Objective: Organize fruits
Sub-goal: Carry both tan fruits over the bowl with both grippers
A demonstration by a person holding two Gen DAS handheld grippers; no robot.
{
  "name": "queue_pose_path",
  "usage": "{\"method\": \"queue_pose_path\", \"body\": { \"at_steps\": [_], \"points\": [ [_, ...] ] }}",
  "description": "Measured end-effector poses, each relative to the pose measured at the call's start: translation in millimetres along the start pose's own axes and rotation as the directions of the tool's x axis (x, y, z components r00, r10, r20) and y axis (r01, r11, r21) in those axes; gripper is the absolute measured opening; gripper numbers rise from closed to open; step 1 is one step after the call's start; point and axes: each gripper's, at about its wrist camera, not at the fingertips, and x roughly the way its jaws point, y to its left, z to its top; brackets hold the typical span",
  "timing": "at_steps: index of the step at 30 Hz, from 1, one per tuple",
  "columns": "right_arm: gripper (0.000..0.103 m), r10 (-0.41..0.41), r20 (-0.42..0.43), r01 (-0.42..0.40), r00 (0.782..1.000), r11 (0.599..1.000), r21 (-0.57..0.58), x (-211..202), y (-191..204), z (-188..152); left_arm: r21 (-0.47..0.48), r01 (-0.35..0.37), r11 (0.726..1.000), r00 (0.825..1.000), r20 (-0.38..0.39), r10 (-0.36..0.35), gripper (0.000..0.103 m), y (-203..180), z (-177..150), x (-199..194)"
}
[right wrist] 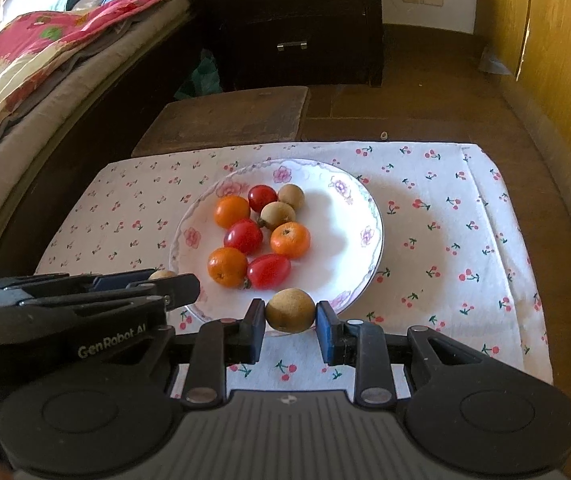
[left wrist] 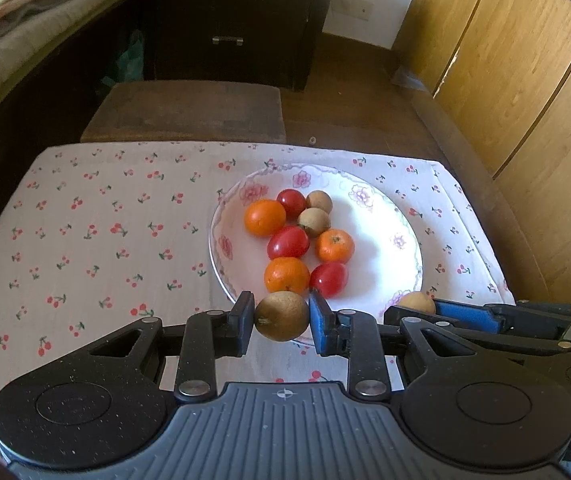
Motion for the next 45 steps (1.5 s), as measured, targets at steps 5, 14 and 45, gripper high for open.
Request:
{"method": "queue_pose_path", "body": {
  "at_steps": [5, 14, 45],
  "points": [
    [0.03, -0.008, 0.003, 0.008, 1.0, 1.0, -0.004, 2, 0, 3, -0.001, -0.005, 1.0, 1.0, 0.001, 0.005, 0.036, 0, 3, 3],
    [0.03, -0.017, 0.009, 0.017, 1.0, 1.0, -0.007, 6, -1, 7, 0.007, -0.02, 1.0, 1.0, 0.009, 0.02, 0.036, -3, 8, 8],
    [0.03, -0.037, -0.002, 0.037, 0.999, 0.999, -0.021, 31, -4, 20, 0.0, -0.057, 0.998, 0.998, -0.005, 0.057, 0.036, -3, 20, 30]
  ]
}}
